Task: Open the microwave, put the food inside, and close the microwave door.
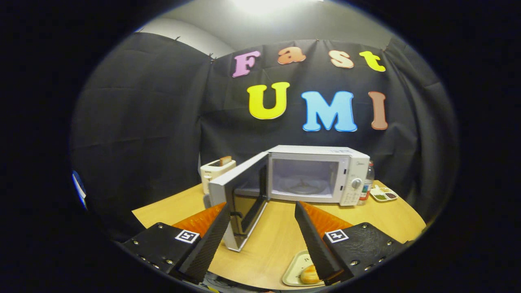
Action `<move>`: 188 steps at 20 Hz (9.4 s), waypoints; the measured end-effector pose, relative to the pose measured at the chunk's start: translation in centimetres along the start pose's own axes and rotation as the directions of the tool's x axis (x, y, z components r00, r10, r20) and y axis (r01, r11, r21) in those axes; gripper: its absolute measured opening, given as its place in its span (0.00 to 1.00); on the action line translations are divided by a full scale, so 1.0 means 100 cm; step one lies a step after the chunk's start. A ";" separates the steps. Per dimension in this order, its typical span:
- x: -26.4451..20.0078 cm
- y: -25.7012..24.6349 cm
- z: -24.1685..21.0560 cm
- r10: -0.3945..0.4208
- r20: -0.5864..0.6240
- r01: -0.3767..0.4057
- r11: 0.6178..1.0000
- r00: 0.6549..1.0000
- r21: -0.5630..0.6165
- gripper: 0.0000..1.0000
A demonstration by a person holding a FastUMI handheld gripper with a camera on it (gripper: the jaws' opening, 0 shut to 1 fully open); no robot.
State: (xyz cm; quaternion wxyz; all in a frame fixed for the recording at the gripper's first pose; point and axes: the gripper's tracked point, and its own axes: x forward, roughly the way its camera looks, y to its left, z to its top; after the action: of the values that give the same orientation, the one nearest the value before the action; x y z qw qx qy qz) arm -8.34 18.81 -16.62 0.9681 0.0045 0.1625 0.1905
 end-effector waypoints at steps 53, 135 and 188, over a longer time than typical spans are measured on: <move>0.179 -0.114 -0.062 0.003 -0.262 0.128 0.866 0.965 0.484 0.73; 0.033 0.190 0.068 0.361 0.067 -0.365 0.928 0.930 0.072 0.97; 0.202 -0.135 -0.012 -0.076 -0.177 0.102 0.985 0.981 0.142 0.01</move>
State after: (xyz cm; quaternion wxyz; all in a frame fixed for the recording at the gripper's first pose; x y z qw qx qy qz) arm 13.87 13.72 -25.00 0.9551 0.0537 0.2587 0.1339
